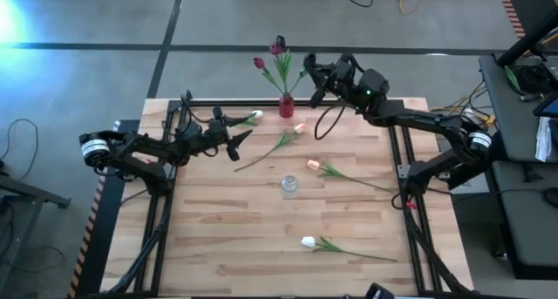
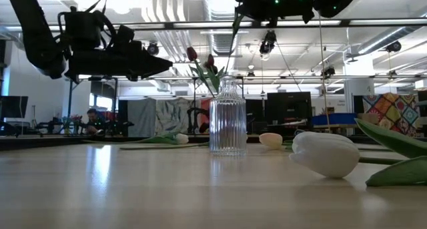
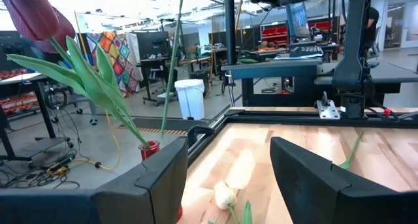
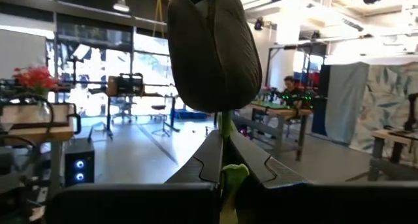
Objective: Sort flowers into vase by color
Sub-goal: Put the black tulip into the red vase
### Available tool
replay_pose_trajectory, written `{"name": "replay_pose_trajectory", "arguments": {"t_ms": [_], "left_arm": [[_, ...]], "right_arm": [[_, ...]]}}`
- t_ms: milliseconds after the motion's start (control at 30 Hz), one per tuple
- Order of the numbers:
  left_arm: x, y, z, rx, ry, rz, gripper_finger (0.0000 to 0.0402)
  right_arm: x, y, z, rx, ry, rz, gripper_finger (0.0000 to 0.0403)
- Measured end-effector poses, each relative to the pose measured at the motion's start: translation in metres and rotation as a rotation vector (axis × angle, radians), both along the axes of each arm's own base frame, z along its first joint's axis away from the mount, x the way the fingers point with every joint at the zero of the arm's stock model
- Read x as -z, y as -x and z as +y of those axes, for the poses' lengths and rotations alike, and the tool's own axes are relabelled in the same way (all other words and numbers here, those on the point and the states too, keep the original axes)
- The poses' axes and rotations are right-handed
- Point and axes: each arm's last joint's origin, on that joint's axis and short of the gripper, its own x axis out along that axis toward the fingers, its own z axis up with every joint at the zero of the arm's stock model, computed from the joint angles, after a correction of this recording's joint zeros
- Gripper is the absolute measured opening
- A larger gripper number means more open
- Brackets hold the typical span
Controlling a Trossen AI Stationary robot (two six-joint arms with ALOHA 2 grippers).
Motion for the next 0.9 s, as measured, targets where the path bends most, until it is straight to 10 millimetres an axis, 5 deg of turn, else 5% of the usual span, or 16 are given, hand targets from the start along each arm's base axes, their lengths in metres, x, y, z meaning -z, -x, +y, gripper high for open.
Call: {"name": "replay_pose_trajectory", "arguments": {"t_ms": [633,900], "left_arm": [[0.004,-0.001,0.0,0.005,0.016,0.02,0.0203],[0.012,-0.003,0.002,0.005,0.042,0.05,0.0203]], "right_arm": [[0.028,-0.05,-0.047,0.029,-0.083,0.1,0.0011],[0.048,-0.068,-0.061,0.036,-0.137,0.179,0.0054]]}}
